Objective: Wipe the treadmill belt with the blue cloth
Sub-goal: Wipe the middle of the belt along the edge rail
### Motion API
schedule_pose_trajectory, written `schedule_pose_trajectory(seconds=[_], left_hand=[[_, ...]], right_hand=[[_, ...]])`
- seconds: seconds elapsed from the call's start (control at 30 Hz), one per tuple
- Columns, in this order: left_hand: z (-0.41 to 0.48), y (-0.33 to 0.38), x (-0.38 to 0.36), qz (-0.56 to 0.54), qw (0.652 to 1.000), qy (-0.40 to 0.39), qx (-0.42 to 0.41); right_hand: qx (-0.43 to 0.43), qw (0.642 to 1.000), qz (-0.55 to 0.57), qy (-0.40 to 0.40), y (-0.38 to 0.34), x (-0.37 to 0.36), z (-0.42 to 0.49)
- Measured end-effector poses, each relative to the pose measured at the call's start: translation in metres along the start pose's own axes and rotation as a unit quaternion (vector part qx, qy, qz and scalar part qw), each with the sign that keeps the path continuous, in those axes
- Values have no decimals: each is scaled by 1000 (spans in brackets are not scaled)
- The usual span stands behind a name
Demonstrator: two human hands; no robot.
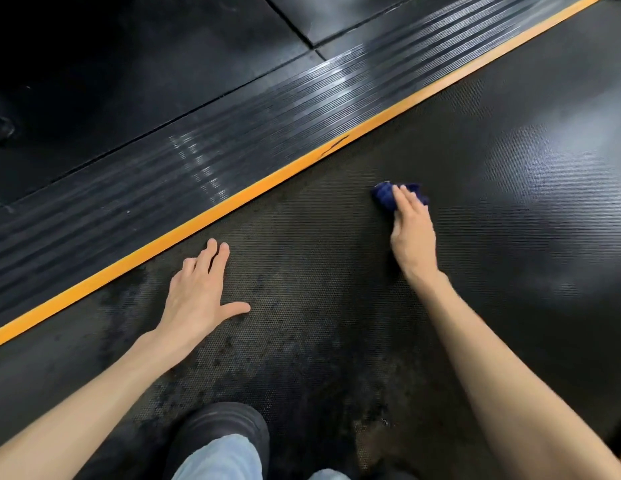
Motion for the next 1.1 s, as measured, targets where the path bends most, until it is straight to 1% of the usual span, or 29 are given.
schedule_pose_trajectory(seconds=[0.03, 0.07, 0.1, 0.13, 0.17, 0.23, 0.27, 0.3, 0.33, 0.37, 0.4, 0.43, 0.47, 0.5, 0.53, 0.57, 0.6, 0.63, 0.67, 0.73, 0.8, 0.83, 0.87, 0.9, 0.93, 1.0, 1.03, 1.07, 1.1], left_hand=[[-1, -1, 0, -2, 1000, 0, 0], [-1, -1, 0, -7, 1000, 3, -1], [-1, -2, 0, -13, 1000, 8, -2], [-1, -2, 0, -15, 1000, 10, -3], [0, -2, 0, -15, 1000, 10, -4], [1, -2, 0, -15, 1000, 5, -1], [1, -2, 0, -15, 1000, 4, 0], [0, -2, -1, -15, 1000, 5, 2], [0, -2, 0, -15, 1000, 7, 4], [0, -1, 0, -14, 1000, 9, 4], [-1, -1, 1, -14, 1000, 10, 2], [-1, -1, 1, -17, 1000, 9, -1], [-2, -1, 0, -23, 1000, 7, -2], [-3, -2, -1, -30, 1000, 5, -4], [-4, -2, -2, -35, 999, 4, -6], [-4, -3, -2, -39, 999, 1, -8], [-5, -4, -3, -44, 999, -1, -10], [-5, -5, -4, -48, 999, 0, -13], [-5, -6, -4, -48, 999, 2, -18], [-5, -8, -4, -39, 999, 5, -30], [-6, -10, -4, -37, 999, 1, -37], [-6, -11, -4, -40, 998, -1, -38], [-7, -11, -4, -44, 998, 0, -39], [-7, -11, -2, -52, 998, 5, -42], [-9, -11, 0, -67, 997, 14, -48], [-12, -13, 6, -99, 993, 41, -57], [-15, -15, 7, -103, 992, 55, -56], [-18, -18, 9, -97, 992, 68, -48], [-20, -22, 9, -89, 992, 80, -36]], right_hand=[[15, 1000, -8, 14, -16, -4, -11], [68, 997, -22, 6, -38, -15, -31], [147, 988, -39, -28, -63, -33, -59], [229, 968, -54, -88, -85, -56, -94], [303, 939, -65, -149, -101, -75, -128], [438, 864, -82, -236, -114, -100, -178], [489, 826, -94, -264, -112, -103, -186], [517, 802, -109, -277, -108, -101, -182], [519, 804, -118, -267, -104, -94, -165], [495, 831, -115, -228, -99, -82, -137], [432, 879, -100, -176, -88, -65, -102], [340, 930, -78, -117, -69, -44, -65], [234, 968, -54, -68, -49, -24, -36], [144, 988, -30, -40, -33, -12, -20], [92, 995, -16, -31, -28, -11, -18], [93, 995, -16, -33, -36, -18, -29], [142, 988, -24, -48, -54, -31, -52], [221, 971, -33, -82, -73, -49, -86], [294, 946, -40, -132, -87, -67, -125], [400, 886, -52, -229, -97, -90, -188], [485, 831, -81, -260, -95, -95, -206], [507, 816, -87, -265, -94, -92, -199], [504, 821, -82, -257, -92, -86, -181], [478, 845, -75, -229, -89, -78, -153], [425, 884, -63, -183, -81, -65, -117], [253, 964, -23, -75, -50, -31, -45], [153, 988, 3, -35, -34, -15, -21], [62, 998, 23, -6, -23, -7, -6], [-12, 999, 36, 21, -22, -3, -2]])
Point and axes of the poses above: each hand's wrist, its own z-axis towards the middle knuckle, its own x-axis out of the back of the hand, y = z × x, the point moved 9 cm from there along z, towards the middle knuckle, and after that the axes turned 13 degrees about -y, right-handed, at the moved point
